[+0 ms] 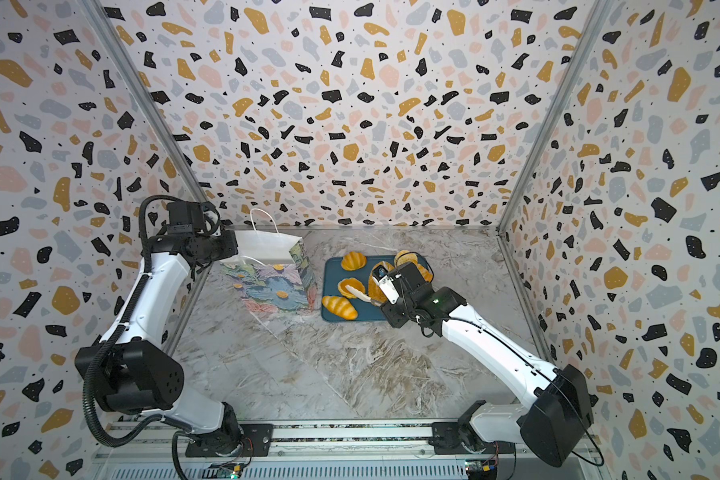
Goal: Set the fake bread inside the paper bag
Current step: 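Lower the open tongs toward the oval yellow bun on the tray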
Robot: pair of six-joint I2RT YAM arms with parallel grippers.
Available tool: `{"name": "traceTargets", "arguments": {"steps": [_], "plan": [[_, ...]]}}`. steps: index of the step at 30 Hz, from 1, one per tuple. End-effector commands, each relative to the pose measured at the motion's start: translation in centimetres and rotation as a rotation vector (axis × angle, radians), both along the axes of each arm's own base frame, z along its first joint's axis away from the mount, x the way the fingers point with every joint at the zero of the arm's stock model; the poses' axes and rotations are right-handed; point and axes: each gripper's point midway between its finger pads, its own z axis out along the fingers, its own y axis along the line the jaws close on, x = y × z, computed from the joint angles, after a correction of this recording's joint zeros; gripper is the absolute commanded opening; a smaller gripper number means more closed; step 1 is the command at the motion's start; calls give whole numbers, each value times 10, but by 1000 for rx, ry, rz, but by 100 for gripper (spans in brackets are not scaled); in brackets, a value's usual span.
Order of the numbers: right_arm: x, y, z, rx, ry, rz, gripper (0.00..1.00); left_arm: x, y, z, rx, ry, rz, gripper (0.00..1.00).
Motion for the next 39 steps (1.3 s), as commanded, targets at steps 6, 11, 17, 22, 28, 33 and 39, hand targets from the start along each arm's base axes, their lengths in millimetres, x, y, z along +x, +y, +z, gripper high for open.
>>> {"name": "traceTargets", "arguments": {"steps": [6, 11, 17, 22, 28, 33, 39], "plan": [[16, 17, 14, 6, -84, 59, 65, -1, -5, 6, -7, -39, -17, 0], [22, 22, 6, -23, -77, 82, 65, -2, -7, 5, -13, -41, -21, 0], [29, 25, 2, -64, -77, 104, 65, -2, -7, 5, -15, -44, -24, 0], [34, 29, -5, -85, -66, 115, 64, -2, -7, 5, -17, -45, -26, 0], [39, 31, -15, -116, -48, 119, 64, -2, -8, 2, -19, -40, -28, 0], [44, 36, -21, -125, -32, 123, 64, -2, -8, 2, -22, -43, -28, 0], [49, 40, -32, -147, -15, 135, 63, -2, -9, 1, -27, -39, -31, 0]]}}
